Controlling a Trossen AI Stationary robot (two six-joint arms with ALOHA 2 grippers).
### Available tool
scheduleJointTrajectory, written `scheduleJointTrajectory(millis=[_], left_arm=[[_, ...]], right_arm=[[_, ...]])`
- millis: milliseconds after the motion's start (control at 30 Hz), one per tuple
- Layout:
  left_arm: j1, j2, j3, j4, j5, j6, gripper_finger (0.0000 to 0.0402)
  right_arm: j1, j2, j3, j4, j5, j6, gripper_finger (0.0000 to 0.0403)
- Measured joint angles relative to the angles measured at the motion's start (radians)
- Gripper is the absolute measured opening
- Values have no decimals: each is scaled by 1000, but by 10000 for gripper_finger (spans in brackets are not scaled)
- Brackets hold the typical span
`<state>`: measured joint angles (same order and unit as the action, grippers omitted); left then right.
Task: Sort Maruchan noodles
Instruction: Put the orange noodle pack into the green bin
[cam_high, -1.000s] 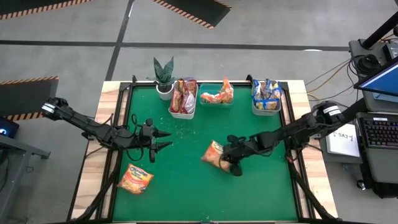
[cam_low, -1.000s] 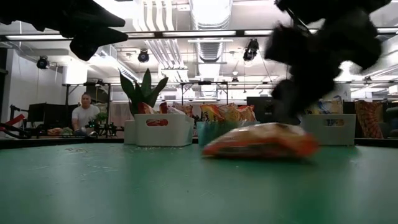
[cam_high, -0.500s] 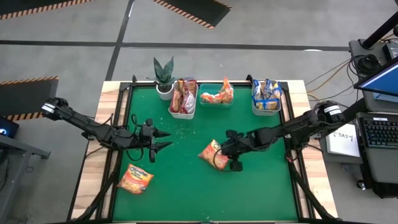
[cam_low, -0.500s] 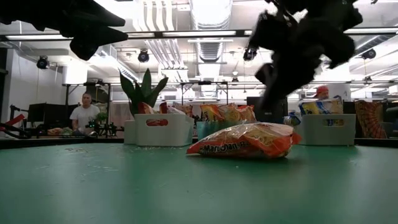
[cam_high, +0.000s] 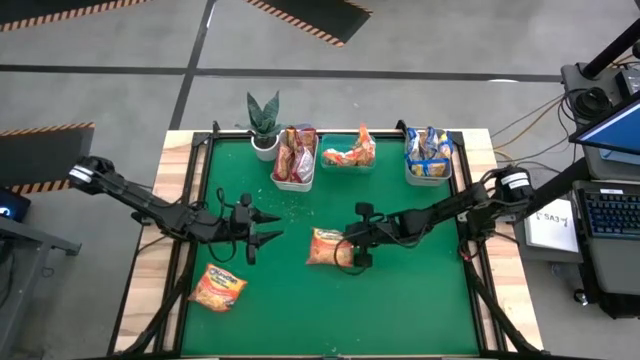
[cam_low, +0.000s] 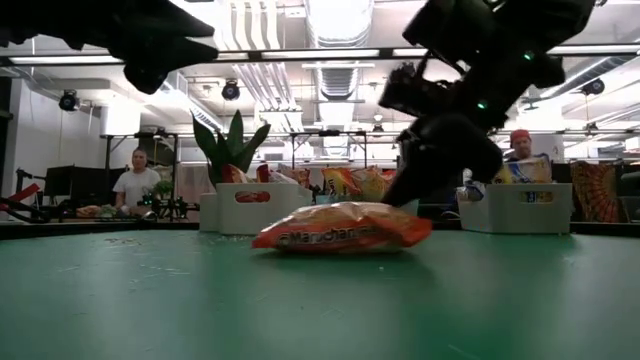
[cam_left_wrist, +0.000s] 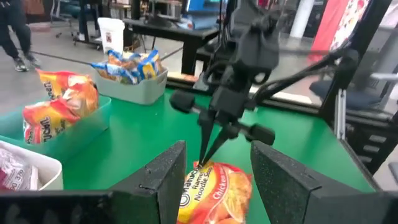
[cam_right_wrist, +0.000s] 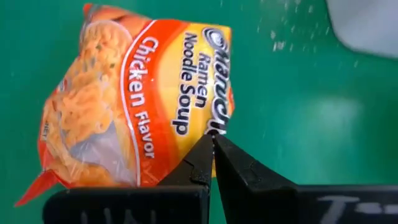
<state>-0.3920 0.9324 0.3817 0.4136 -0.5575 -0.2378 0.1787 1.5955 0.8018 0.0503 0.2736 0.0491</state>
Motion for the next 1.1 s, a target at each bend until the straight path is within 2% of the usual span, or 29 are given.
scheduleJointTrajectory(millis=[100, 267, 433, 767, 933, 1100], left_arm=[[-1, 37, 0, 3, 25, 1, 164], [-12, 99, 0, -3, 76, -83, 164], [-20, 175, 0, 29, 77, -138, 164], [-20, 381, 0, 276, 77, -118, 164], [-21, 463, 0, 370, 77, -128, 164], [-20, 549, 0, 487, 76, -129, 164]], right_arm=[[-8, 4, 22, 5, 14, -35, 9], [-10, -31, 23, 11, 16, -82, 9], [-10, -59, 13, 4, 6, -100, 9], [-22, -103, 12, 15, 4, -153, 9], [-50, -107, 12, 14, 4, -109, 9], [-87, -108, 12, 11, -16, 11, 9]])
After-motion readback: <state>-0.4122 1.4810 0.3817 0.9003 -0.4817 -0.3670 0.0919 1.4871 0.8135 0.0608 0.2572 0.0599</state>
